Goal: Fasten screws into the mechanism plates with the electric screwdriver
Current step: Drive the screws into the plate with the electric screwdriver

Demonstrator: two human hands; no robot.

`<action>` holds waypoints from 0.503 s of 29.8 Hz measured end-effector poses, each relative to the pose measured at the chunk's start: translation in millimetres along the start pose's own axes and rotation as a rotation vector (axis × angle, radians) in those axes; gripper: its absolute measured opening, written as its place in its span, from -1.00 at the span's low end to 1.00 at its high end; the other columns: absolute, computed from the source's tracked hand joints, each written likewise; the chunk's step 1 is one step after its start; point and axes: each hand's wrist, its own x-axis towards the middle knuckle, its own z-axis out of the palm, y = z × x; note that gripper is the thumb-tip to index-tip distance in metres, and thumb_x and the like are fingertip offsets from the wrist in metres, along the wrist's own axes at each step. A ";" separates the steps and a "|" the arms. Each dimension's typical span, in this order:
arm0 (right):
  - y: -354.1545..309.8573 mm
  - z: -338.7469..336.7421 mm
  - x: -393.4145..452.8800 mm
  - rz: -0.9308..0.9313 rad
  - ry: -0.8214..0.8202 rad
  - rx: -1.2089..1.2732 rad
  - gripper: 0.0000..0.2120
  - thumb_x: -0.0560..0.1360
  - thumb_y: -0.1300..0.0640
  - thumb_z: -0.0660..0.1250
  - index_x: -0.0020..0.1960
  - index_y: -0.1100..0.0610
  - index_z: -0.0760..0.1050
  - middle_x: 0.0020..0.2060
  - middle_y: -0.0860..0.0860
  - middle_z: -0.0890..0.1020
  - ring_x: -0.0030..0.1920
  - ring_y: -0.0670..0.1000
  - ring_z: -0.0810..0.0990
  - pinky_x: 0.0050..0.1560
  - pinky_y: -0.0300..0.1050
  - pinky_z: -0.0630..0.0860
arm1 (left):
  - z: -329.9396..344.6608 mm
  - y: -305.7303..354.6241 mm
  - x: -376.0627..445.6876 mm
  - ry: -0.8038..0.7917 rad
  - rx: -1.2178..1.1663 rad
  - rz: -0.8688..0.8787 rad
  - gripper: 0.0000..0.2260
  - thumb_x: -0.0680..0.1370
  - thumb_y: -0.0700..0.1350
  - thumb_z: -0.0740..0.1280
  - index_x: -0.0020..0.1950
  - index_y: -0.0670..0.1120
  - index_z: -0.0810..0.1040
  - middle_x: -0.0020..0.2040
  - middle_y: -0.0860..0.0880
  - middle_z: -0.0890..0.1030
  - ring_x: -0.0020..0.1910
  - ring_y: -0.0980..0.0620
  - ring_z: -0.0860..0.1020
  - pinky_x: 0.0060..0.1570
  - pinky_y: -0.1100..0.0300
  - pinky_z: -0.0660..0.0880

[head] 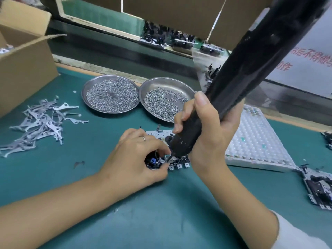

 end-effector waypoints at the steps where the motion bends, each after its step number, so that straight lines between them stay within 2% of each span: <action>1: 0.6 1.0 -0.6 0.004 0.000 0.000 -0.76 0.41 0.15 0.31 -0.09 0.08 0.23 -0.51 0.01 0.42 -0.59 0.04 0.37 -0.48 -0.20 0.37 | -0.1 0.1 -0.3 0.004 -0.004 0.004 -0.83 0.31 0.09 0.32 -0.22 0.04 0.59 -0.30 0.28 0.47 -0.23 0.12 0.40 0.00 0.17 0.33; 6: 2.3 4.7 -1.9 -0.009 0.012 -0.018 -0.75 0.40 0.15 0.31 -0.06 0.10 0.24 -0.49 0.08 0.40 -0.59 0.07 0.37 -0.48 -0.20 0.37 | -0.3 0.4 0.0 0.019 -0.017 0.036 -0.87 0.30 0.07 0.36 -0.24 0.05 0.55 -0.34 0.39 0.33 -0.26 0.17 0.33 -0.04 0.20 0.30; 12: 2.9 5.5 -1.6 0.000 0.022 -0.028 -0.73 0.39 0.15 0.31 -0.05 0.13 0.23 -0.44 0.12 0.38 -0.57 0.07 0.39 -0.48 -0.19 0.38 | -0.2 0.0 -0.9 0.016 -0.024 0.038 -0.87 0.30 0.09 0.32 -0.23 0.07 0.55 -0.35 0.39 0.32 -0.26 0.17 0.34 -0.03 0.23 0.28; 15: 2.9 6.1 -2.0 -0.006 0.019 -0.007 -0.75 0.40 0.16 0.31 -0.05 0.11 0.24 -0.46 0.11 0.38 -0.58 0.05 0.37 -0.48 -0.20 0.37 | -0.2 -0.1 -0.4 0.015 -0.018 0.036 -0.88 0.29 0.06 0.38 -0.24 0.08 0.53 -0.36 0.38 0.31 -0.26 0.18 0.33 -0.03 0.21 0.29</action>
